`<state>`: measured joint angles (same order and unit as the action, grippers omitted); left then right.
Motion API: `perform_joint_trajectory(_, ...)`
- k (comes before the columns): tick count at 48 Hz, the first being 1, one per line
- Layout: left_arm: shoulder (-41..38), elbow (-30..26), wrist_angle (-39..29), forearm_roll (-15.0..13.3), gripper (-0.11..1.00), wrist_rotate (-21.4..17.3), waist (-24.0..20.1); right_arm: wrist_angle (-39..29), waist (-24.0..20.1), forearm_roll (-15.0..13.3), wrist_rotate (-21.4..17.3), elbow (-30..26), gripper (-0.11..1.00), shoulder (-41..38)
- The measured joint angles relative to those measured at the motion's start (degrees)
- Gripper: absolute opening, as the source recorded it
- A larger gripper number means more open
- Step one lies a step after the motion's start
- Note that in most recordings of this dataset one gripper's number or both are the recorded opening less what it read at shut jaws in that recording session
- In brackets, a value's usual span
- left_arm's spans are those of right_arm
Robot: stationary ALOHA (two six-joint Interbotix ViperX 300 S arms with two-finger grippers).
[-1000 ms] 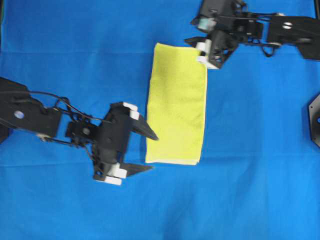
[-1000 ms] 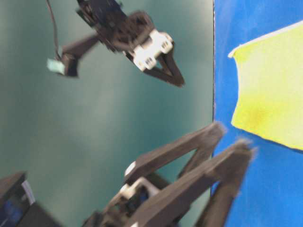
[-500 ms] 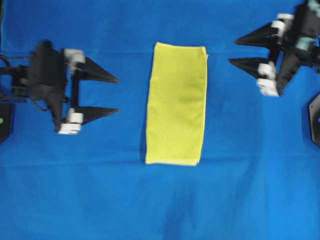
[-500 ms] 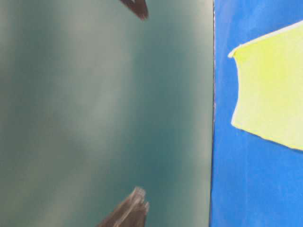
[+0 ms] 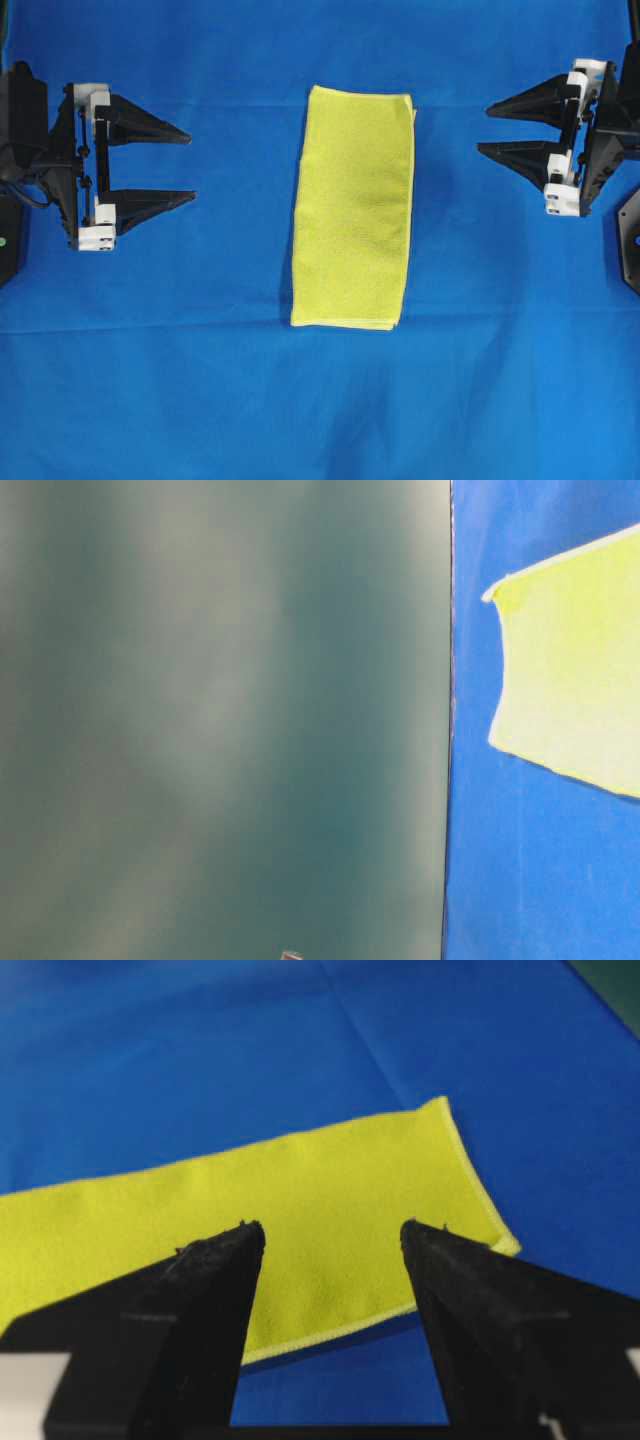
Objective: Fold the yellow towel.
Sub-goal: 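Move both grippers to the strip's top corners and grasp them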
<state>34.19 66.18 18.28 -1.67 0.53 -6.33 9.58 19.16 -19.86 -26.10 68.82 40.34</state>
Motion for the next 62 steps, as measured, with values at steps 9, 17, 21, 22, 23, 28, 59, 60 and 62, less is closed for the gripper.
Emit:
perform_joint_trajectory(9, 0.0, 0.0, 0.1, -0.1, 0.78, 0.0, 0.0, 0.0, 0.1, 0.0, -0.1, 0.0, 0.61, 0.0)
perform_joint_trajectory(17, -2.0, -1.5, 0.1, -0.1, 0.78, -0.1, -0.2, -1.7, 0.1, 0.4, -0.3, -1.2, 0.61, -0.5)
perform_joint_trajectory(21, -4.6, -3.2, 0.2, 0.0, 0.78, -0.6, -1.1, -4.4, 0.0, 0.4, -0.4, -3.5, 0.61, -2.3)
perform_joint_trajectory(22, -5.4, -3.7, 0.2, 0.0, 0.78, -0.7, -1.5, -5.2, 0.1, 0.4, -0.4, -4.1, 0.61, -3.0)
perform_joint_trajectory(23, -6.2, -4.2, 0.2, 0.0, 0.78, -0.7, -1.9, -5.8, 0.2, 0.4, -0.4, -4.7, 0.61, -3.7)
perform_joint_trajectory(28, -11.6, -7.7, 0.0, 0.0, 0.78, -0.9, -5.4, -9.4, 1.5, 0.3, 0.0, -8.1, 0.61, -8.6)
perform_joint_trajectory(59, -44.8, -28.8, -1.5, 0.0, 0.78, -1.3, -16.0, -15.5, 8.4, -4.1, 0.4, -25.0, 0.61, -42.5)
perform_joint_trajectory(60, -46.1, -29.4, -1.2, 0.0, 0.78, -1.3, -16.3, -15.5, 8.5, -4.1, 0.4, -25.3, 0.61, -43.2)
perform_joint_trajectory(62, -48.0, -30.1, -0.9, -0.1, 0.78, -1.3, -16.6, -15.5, 8.6, -4.1, 0.4, -25.7, 0.61, -44.3)
